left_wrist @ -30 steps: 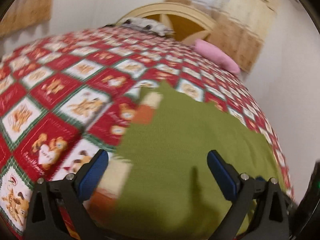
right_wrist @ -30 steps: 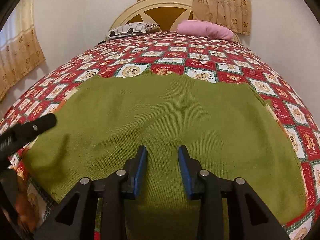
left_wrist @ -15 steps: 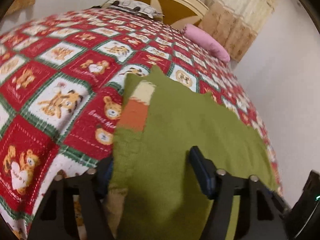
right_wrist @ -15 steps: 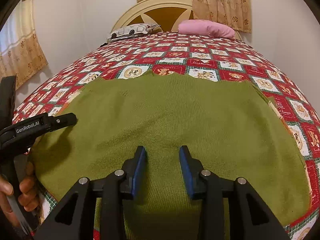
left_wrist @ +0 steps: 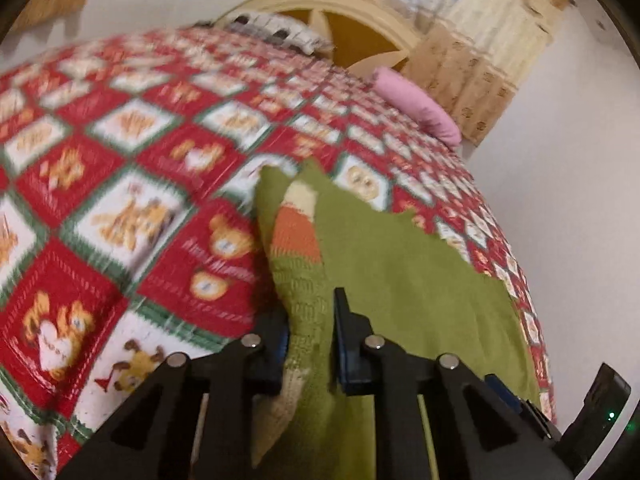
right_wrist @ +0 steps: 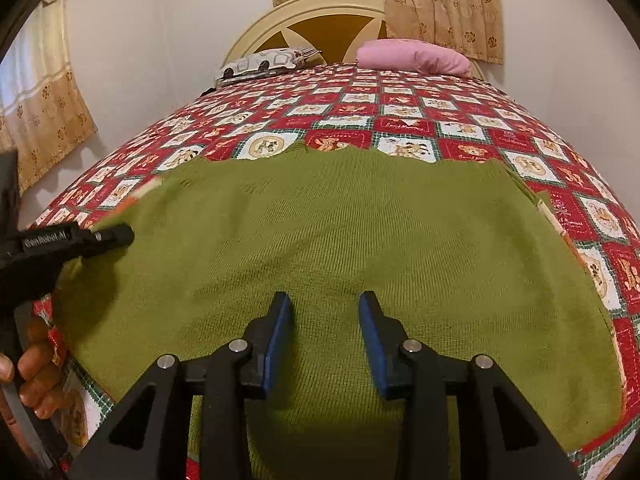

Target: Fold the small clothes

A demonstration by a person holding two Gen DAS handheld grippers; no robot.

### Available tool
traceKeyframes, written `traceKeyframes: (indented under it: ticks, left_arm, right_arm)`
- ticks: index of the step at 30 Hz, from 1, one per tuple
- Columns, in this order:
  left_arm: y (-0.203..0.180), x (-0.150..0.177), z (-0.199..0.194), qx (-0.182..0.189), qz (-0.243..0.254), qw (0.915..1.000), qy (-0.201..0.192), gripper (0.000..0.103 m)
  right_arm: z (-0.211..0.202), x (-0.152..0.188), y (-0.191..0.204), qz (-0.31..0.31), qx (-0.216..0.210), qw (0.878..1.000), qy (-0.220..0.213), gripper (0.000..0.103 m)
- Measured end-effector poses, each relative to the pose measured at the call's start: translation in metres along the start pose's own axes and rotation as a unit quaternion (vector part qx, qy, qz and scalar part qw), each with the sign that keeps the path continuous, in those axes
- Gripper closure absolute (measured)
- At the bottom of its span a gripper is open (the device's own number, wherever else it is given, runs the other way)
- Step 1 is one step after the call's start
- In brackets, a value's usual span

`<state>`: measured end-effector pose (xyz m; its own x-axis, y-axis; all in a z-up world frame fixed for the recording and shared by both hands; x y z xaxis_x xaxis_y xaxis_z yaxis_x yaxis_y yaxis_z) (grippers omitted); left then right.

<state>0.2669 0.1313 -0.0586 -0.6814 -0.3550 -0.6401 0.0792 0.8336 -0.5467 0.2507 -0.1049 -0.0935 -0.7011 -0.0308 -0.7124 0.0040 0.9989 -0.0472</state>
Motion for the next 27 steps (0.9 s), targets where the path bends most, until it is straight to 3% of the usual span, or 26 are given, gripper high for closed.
traceKeyframes:
  ticks: [6,9,11,19,24,27]
  left_arm:
    - [-0.047,0.008,0.011,0.014,0.082,0.9965,0.008,0.085]
    - [-0.050,0.026,0.033,0.017,0.086,0.9954,0.040,0.085]
    - [-0.053,0.036,0.037,0.005,0.114,0.9929,0.034,0.085]
    - [-0.050,0.033,0.034,0.009,0.111,0.9933,0.030,0.085]
    - [-0.052,0.036,0.034,0.015,0.105,0.9940,0.028,0.085]
    - [-0.052,0.036,0.035,0.018,0.103,0.9941,0.027,0.085]
  right_arm:
    - [0.000,0.000,-0.001,0.004,-0.003,1.000,0.000,0.065]
    - [-0.001,0.000,-0.002,0.007,-0.006,1.000,0.000,0.065]
    - [0.000,0.001,-0.002,0.009,-0.007,1.000,0.000,0.065]
    - [-0.002,0.000,0.000,0.000,-0.003,1.000,0.000,0.059]
    - [-0.008,-0.036,0.000,0.040,-0.084,0.996,-0.015,0.059]
    - [0.006,-0.062,0.013,0.042,-0.143,0.989,0.010,0.059]
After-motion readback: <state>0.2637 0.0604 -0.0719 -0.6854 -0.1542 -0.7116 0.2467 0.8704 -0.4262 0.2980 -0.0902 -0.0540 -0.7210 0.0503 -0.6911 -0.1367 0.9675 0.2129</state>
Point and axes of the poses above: each gripper's, at about its wrist camera, not at the fingertips, and z roughly the way its jaws point, y to its left, x to its underside, the point moved 2 cm from there along z, roughly the way its jaws point, and after that the axes turned 10 degrees about x, right-handed, at the moved point
